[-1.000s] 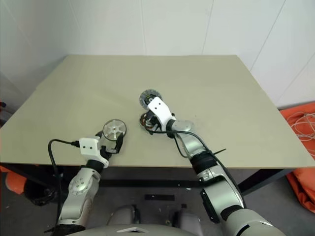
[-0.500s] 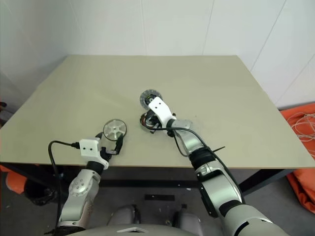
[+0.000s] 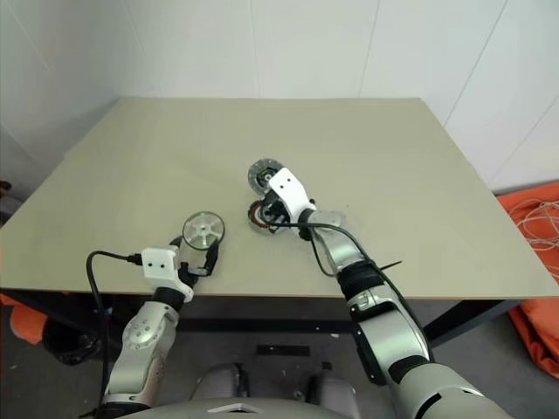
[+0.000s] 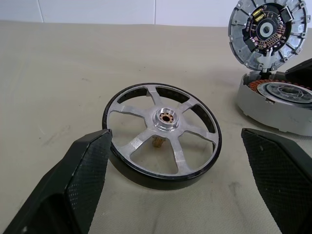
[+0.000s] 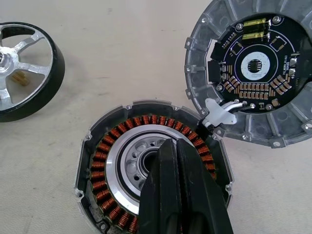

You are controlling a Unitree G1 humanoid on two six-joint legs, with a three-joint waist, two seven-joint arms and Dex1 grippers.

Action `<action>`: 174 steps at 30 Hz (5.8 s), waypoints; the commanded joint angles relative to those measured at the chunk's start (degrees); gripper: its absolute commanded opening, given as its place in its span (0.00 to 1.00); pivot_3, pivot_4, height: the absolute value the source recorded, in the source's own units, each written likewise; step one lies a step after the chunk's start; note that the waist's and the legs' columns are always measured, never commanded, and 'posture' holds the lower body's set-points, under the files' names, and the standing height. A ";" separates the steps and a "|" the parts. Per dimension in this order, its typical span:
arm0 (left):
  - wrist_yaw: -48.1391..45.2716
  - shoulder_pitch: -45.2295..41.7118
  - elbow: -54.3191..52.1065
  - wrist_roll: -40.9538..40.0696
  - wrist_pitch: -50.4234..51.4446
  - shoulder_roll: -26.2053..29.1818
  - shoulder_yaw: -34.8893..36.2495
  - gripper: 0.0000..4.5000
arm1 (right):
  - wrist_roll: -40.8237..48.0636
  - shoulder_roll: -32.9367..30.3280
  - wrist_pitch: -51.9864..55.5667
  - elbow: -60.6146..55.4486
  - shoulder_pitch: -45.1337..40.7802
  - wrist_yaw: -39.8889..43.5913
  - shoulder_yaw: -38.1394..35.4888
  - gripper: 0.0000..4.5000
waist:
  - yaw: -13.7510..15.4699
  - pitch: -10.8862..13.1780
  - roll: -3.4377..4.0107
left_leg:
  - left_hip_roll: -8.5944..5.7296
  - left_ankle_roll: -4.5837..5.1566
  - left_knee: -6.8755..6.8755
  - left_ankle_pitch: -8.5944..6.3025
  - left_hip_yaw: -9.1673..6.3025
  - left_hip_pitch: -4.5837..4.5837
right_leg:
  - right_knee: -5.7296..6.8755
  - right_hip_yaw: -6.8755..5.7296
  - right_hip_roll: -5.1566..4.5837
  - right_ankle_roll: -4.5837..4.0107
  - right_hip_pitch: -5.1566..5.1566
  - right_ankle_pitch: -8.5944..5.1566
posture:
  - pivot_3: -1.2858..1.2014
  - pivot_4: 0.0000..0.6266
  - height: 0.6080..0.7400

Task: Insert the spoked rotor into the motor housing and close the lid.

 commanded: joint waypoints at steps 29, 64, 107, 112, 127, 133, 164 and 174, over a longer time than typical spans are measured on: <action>-0.21 -0.24 -1.72 0.01 -1.23 0.03 -0.17 1.00 | -0.15 -0.16 1.47 -5.50 1.83 0.14 1.40 0.01 | -0.01 0.00 0.00 | 0.00 -0.01 0.00 0.01 0.00 0.00 | 0.03 0.00 0.00 0.00 -0.01 0.00 | 0.52 0.00 1.00; 0.06 -0.34 -1.59 0.26 -1.22 -0.14 -0.32 1.00 | -2.73 0.25 5.49 -4.38 -1.48 -1.03 2.78 0.01 | -0.01 0.00 0.00 | 0.01 -0.03 0.00 0.02 0.00 0.01 | 0.03 0.00 0.00 -0.01 0.00 -0.01 | 0.52 0.00 1.00; 0.07 -0.11 -1.87 0.43 -1.43 0.18 -0.21 1.00 | -5.07 -1.42 5.97 -2.04 1.17 -1.05 5.13 0.01 | 0.10 -0.01 0.01 | 0.01 -0.03 0.00 0.01 0.00 0.13 | 0.04 0.00 0.00 -0.02 0.11 -0.01 | 0.52 0.00 1.00; 0.12 0.07 -2.00 0.49 -1.35 0.15 -0.26 1.00 | -5.00 -2.21 6.79 -3.74 2.67 -0.52 5.53 0.01 | 0.07 -0.02 0.00 | 0.01 -0.03 0.00 0.01 0.00 0.18 | 0.04 0.01 0.00 -0.02 0.21 -0.01 | 0.52 0.00 1.00; 0.49 -0.46 -2.10 0.15 -1.34 0.43 0.50 1.00 | 2.76 -4.21 3.09 -16.57 5.74 -1.21 -3.71 0.01 | 0.12 -0.02 0.00 | 0.00 -0.02 0.01 0.01 0.00 -0.01 | 0.00 0.00 0.00 -0.01 0.01 -0.01 | 0.52 0.00 1.00; 0.49 -0.15 -2.14 0.08 -1.36 0.31 0.43 1.00 | 5.47 -6.41 4.78 -24.22 10.57 0.22 -5.51 0.01 | 0.04 -0.01 0.00 | 0.01 -0.02 -0.01 0.01 0.00 0.02 | 0.01 0.00 0.01 -0.01 0.02 -0.01 | 0.52 0.00 1.00; 0.79 0.86 -3.22 0.49 -0.94 0.12 -0.16 1.00 | -0.53 1.44 -1.70 2.84 -2.76 -2.63 0.78 0.01 | -0.01 -0.01 0.01 | 0.01 -0.03 0.00 0.01 0.00 0.00 | 0.02 0.00 0.00 -0.02 -0.02 -0.01 | 0.52 0.00 1.00; 0.74 0.72 -3.12 0.57 -0.95 0.04 -0.14 1.00 | -1.96 1.81 -3.21 8.14 -5.41 -4.06 0.57 0.01 | -0.01 -0.01 0.01 | 0.01 -0.03 0.00 0.01 0.00 0.03 | 0.04 0.00 0.00 -0.02 0.00 -0.01 | 0.52 0.00 1.00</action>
